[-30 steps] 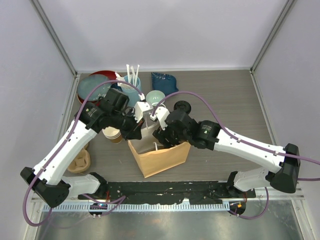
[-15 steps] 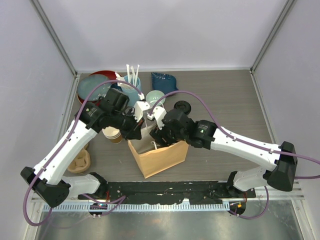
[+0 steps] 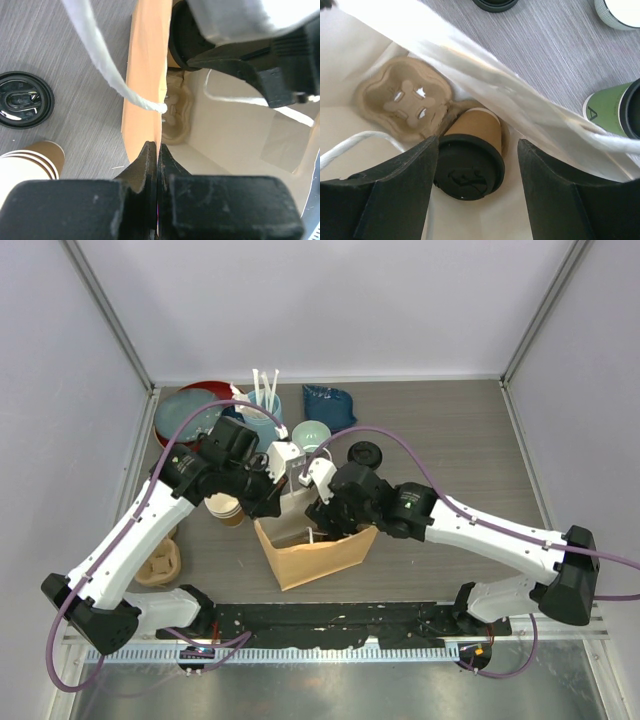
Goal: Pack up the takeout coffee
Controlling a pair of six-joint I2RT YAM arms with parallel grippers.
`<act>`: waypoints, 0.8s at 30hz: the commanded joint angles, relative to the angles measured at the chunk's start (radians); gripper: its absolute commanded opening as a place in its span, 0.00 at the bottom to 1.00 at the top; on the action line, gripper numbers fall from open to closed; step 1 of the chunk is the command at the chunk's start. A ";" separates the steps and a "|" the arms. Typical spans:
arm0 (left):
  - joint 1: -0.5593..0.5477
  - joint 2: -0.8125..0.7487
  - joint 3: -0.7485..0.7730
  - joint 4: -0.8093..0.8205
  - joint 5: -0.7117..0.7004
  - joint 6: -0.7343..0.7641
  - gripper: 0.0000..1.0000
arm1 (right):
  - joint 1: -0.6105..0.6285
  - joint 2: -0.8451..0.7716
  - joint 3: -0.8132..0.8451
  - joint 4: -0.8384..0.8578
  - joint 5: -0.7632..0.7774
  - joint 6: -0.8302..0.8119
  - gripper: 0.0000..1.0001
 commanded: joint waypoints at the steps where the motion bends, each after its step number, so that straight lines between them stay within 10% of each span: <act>1: -0.005 -0.019 0.013 0.035 -0.020 -0.019 0.00 | -0.003 -0.076 -0.012 -0.007 -0.005 -0.038 0.70; 24: -0.008 -0.018 -0.002 0.025 0.026 0.021 0.00 | -0.004 -0.110 0.146 0.048 0.046 0.195 0.69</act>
